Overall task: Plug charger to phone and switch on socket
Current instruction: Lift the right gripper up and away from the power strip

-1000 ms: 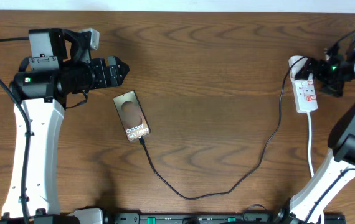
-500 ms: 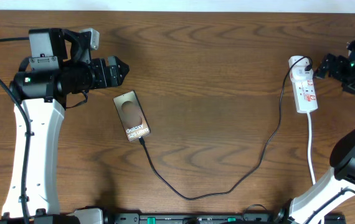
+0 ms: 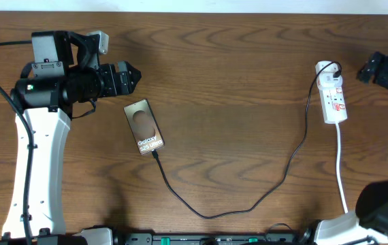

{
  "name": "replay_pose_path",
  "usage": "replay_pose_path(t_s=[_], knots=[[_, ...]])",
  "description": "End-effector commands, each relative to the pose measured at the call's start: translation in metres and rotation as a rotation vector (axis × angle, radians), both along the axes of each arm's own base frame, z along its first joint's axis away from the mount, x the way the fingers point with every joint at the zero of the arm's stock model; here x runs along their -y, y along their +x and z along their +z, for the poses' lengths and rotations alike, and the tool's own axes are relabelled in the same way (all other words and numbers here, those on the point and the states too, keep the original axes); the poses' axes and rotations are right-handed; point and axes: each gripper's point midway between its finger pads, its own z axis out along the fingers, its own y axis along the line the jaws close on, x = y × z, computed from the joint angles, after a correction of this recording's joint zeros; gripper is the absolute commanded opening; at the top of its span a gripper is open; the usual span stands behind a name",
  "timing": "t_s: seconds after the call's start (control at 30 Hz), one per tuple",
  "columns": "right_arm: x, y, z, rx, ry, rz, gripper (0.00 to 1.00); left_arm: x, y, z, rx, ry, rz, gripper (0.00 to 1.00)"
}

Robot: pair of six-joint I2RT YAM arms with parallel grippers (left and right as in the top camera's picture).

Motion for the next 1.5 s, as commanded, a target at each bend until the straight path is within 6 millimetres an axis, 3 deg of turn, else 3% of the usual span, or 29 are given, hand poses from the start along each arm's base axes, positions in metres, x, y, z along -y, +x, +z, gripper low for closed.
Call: replay_pose_path(t_s=[0.0,0.13,1.47], knots=[[-0.0108,-0.0086,0.0227,0.052,-0.013,0.005,0.99,-0.0012,0.0017,0.0057,0.023,0.016,-0.008,0.90],[-0.0125,-0.0123,0.0318,0.076,-0.023,0.005,0.99,-0.0012,0.0017,0.0057,0.023,0.016,-0.008,0.90],[-0.0129,-0.0117,0.0310,0.074,-0.017,0.004,0.99,-0.0012,0.0017,0.0057,0.023,0.016,-0.008,0.90]])
